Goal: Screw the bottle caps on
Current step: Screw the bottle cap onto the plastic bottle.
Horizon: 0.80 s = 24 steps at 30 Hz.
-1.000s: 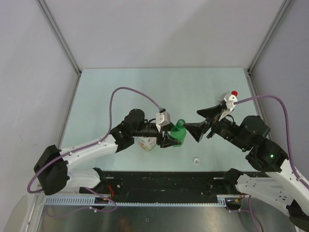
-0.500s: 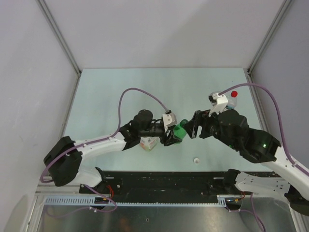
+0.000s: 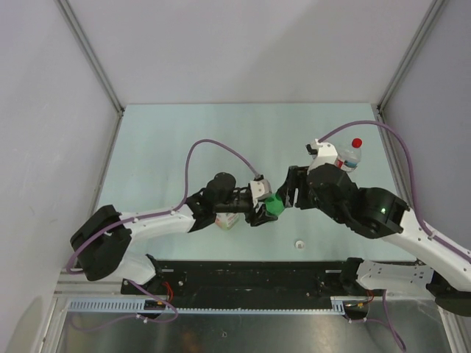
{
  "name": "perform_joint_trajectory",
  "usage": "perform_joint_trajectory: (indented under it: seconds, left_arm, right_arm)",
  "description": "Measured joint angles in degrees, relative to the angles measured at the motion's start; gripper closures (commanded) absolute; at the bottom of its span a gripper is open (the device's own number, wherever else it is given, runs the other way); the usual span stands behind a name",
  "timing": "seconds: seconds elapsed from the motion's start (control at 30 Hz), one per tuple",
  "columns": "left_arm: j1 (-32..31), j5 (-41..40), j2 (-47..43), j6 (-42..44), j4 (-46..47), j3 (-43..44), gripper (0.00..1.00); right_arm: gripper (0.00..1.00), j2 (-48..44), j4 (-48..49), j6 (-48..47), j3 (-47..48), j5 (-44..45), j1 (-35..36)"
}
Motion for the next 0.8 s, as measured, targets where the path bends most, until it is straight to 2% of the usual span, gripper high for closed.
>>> perform_joint_trajectory:
  seconds: [0.8]
  left_arm:
    - [-0.9, -1.55, 0.87, 0.92, 1.79, -0.2, 1.0]
  right_arm:
    - [0.44, 5.62, -2.6, 5.49, 0.0, 1.09, 0.0]
